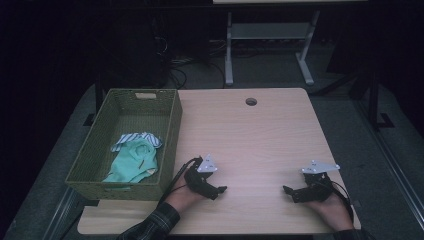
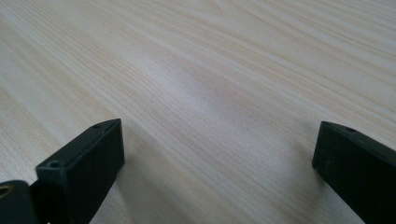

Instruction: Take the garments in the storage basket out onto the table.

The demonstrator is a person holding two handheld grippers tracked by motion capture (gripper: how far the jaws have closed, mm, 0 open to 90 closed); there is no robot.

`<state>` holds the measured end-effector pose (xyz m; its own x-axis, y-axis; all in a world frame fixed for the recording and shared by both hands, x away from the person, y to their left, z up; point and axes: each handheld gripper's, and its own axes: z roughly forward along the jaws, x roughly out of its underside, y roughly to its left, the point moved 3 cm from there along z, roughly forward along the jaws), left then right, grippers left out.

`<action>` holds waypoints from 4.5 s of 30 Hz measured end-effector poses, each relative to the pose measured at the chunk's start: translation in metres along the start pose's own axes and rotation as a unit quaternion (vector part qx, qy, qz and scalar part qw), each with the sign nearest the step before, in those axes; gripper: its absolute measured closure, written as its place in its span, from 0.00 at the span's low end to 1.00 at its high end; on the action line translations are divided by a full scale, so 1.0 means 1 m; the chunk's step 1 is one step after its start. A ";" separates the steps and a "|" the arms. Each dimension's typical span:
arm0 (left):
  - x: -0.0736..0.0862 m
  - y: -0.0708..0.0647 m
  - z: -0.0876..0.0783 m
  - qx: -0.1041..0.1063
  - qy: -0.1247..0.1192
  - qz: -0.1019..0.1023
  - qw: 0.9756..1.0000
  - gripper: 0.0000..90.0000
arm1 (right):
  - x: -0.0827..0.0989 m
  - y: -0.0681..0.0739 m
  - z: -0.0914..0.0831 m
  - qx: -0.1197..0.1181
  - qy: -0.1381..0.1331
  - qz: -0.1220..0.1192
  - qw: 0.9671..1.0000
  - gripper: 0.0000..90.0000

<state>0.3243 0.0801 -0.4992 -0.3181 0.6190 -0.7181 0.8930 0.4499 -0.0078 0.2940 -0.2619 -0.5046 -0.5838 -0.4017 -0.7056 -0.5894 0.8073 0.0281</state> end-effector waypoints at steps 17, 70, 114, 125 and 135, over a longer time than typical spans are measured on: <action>-0.005 0.003 -0.002 0.011 0.031 0.005 0.999 0.15 | 0.000 0.000 0.000 0.000 0.001 0.001 1.000 0.02; -0.021 0.010 -0.024 -0.005 0.034 -0.038 0.999 0.15 | -0.001 -0.002 0.001 -0.001 0.002 0.004 1.000 0.02; -0.044 0.014 -0.045 -0.014 0.024 -0.017 0.999 0.15 | -0.002 -0.002 0.001 -0.001 0.001 0.003 1.000 0.02; -0.045 0.017 -0.050 -0.012 0.019 -0.026 0.999 0.15 | -0.001 -0.002 0.001 0.001 0.001 0.005 1.000 0.02; -0.052 0.014 -0.059 -0.007 0.013 -0.023 1.000 0.15 | -0.001 -0.002 0.001 0.005 0.000 0.009 1.000 0.02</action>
<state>0.3349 0.0924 -0.4208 -0.3674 0.6143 -0.6984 0.8730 0.4868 -0.0310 0.2963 -0.2627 -0.5046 -0.5939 -0.3868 -0.7055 -0.5735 0.8185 0.0341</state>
